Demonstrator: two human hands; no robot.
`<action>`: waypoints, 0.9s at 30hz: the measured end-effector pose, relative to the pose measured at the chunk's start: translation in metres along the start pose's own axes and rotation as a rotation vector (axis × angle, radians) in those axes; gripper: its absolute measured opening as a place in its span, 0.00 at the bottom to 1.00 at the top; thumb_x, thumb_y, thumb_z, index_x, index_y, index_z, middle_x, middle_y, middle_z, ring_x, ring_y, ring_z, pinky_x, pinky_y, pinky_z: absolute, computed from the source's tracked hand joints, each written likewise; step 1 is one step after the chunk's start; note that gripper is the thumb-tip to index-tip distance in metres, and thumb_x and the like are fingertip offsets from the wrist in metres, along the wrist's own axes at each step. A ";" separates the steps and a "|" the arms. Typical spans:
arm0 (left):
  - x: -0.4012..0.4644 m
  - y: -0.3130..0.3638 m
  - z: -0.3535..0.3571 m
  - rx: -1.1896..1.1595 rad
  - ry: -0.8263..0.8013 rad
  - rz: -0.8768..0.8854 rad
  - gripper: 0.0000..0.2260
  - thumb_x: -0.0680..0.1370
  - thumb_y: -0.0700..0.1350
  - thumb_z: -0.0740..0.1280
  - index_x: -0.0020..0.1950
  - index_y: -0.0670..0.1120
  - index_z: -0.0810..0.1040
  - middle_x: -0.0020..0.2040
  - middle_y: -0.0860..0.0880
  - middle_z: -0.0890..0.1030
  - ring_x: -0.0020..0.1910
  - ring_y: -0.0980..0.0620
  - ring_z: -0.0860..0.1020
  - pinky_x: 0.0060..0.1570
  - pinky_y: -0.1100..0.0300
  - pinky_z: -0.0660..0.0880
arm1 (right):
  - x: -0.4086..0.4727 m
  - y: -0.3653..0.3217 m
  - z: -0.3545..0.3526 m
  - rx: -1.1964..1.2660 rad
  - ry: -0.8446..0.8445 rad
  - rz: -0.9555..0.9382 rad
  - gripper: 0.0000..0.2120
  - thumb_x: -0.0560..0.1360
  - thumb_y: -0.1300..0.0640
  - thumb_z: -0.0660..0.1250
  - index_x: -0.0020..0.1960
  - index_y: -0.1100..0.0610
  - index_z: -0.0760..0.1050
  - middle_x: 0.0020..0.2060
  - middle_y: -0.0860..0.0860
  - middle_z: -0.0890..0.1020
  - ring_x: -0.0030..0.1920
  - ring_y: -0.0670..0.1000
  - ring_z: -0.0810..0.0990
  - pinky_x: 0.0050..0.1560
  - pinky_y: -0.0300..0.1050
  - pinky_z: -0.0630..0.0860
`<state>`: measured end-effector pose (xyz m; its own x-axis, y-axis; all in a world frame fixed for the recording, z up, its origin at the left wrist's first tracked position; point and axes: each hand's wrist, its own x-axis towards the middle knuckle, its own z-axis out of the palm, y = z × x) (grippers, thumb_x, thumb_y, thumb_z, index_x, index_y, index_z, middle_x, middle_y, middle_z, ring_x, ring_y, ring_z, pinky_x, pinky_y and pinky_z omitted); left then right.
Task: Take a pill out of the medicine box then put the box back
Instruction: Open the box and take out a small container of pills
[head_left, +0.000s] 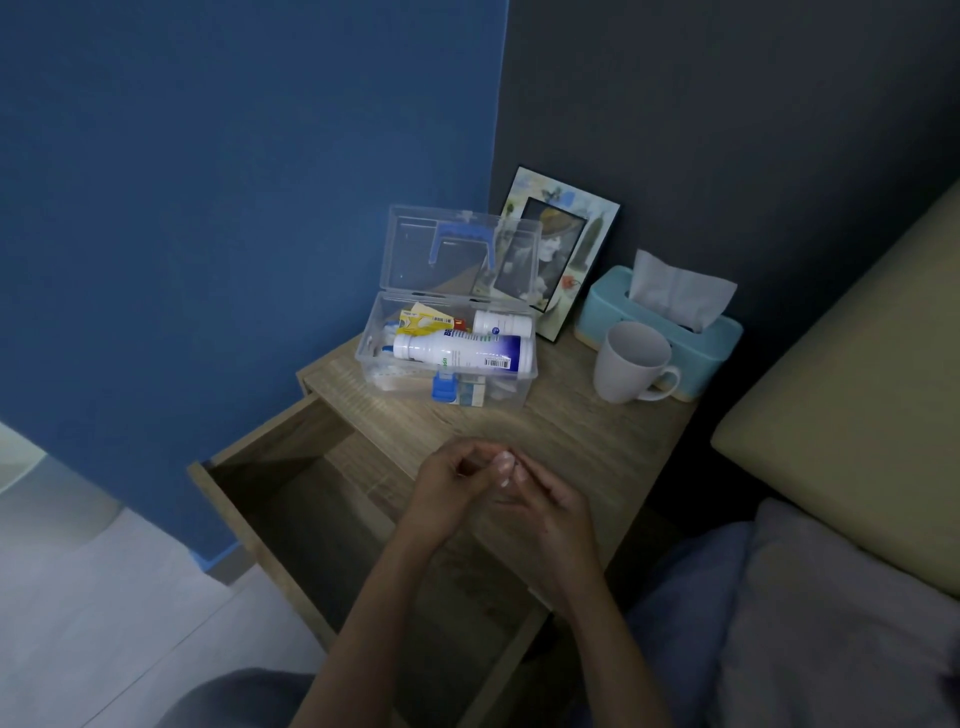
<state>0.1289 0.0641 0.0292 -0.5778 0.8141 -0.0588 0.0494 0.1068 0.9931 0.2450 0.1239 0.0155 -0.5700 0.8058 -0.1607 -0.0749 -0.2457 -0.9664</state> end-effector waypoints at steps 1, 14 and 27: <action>0.001 0.000 0.001 0.008 0.000 -0.006 0.06 0.74 0.39 0.71 0.49 0.40 0.82 0.42 0.45 0.83 0.41 0.54 0.80 0.48 0.60 0.76 | 0.000 0.000 -0.001 0.004 -0.006 0.001 0.12 0.78 0.59 0.64 0.59 0.57 0.81 0.52 0.53 0.86 0.53 0.49 0.84 0.45 0.36 0.79; 0.001 -0.010 0.002 -0.143 0.103 -0.072 0.09 0.74 0.39 0.70 0.53 0.42 0.82 0.42 0.49 0.83 0.37 0.65 0.80 0.38 0.73 0.73 | 0.006 0.006 -0.011 0.169 0.052 0.056 0.12 0.69 0.59 0.72 0.53 0.53 0.81 0.52 0.54 0.85 0.54 0.51 0.84 0.48 0.39 0.80; -0.003 -0.021 0.008 -0.184 0.068 -0.065 0.16 0.69 0.30 0.72 0.56 0.37 0.80 0.49 0.43 0.84 0.44 0.60 0.82 0.45 0.71 0.77 | 0.003 0.015 -0.035 -0.233 0.158 -0.051 0.12 0.70 0.60 0.73 0.54 0.54 0.80 0.49 0.45 0.85 0.49 0.39 0.83 0.45 0.26 0.75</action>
<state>0.1364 0.0637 0.0079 -0.6287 0.7679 -0.1228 -0.1360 0.0469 0.9896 0.2707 0.1410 -0.0063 -0.4342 0.8925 -0.1223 0.1005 -0.0869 -0.9911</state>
